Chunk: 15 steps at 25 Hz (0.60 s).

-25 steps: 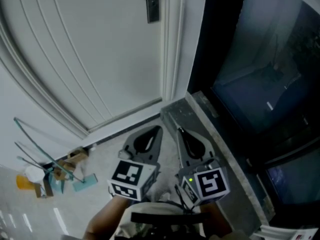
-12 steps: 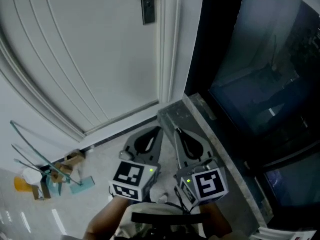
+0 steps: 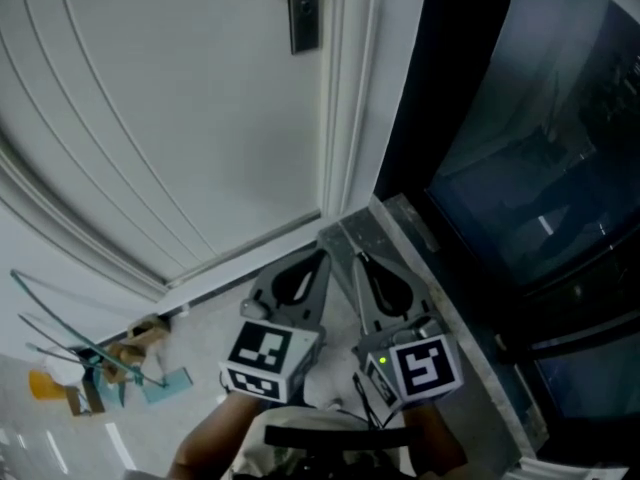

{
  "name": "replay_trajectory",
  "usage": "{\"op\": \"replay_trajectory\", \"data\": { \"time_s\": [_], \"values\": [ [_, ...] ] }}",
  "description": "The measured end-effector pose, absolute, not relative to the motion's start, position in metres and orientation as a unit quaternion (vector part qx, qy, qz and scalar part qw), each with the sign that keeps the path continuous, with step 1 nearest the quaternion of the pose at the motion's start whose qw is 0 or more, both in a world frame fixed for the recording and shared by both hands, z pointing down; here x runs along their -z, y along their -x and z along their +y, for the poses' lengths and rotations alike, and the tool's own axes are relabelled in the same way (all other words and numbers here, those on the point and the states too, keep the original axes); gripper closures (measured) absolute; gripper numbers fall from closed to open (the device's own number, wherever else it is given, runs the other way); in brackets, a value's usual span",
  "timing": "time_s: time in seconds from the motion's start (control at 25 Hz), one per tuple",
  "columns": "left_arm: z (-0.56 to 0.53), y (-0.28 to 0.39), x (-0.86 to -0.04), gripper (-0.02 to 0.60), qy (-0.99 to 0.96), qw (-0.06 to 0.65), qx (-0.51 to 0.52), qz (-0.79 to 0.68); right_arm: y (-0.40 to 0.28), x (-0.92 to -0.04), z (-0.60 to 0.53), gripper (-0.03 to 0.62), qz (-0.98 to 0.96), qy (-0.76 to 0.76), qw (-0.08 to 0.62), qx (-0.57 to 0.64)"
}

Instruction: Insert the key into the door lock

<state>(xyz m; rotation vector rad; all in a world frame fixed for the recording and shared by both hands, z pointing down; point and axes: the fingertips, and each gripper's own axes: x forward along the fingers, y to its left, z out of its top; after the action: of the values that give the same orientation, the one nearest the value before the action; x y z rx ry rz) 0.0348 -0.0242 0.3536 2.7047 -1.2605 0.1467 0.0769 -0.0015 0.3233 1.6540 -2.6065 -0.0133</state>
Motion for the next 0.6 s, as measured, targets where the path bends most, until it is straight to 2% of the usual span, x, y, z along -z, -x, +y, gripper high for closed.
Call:
{"op": "replay_trajectory", "data": {
  "time_s": [0.16,0.6],
  "values": [
    [-0.061,-0.02,-0.351,0.572,-0.905,0.09,-0.044,-0.413,-0.062,-0.325,-0.037,0.577,-0.841,-0.541,0.034,0.002],
    [-0.149,0.018,-0.335,0.572,-0.919,0.069,-0.035,-0.387,-0.022,-0.31,-0.121,0.577,-0.825,-0.563,0.053,0.018]
  ]
}}
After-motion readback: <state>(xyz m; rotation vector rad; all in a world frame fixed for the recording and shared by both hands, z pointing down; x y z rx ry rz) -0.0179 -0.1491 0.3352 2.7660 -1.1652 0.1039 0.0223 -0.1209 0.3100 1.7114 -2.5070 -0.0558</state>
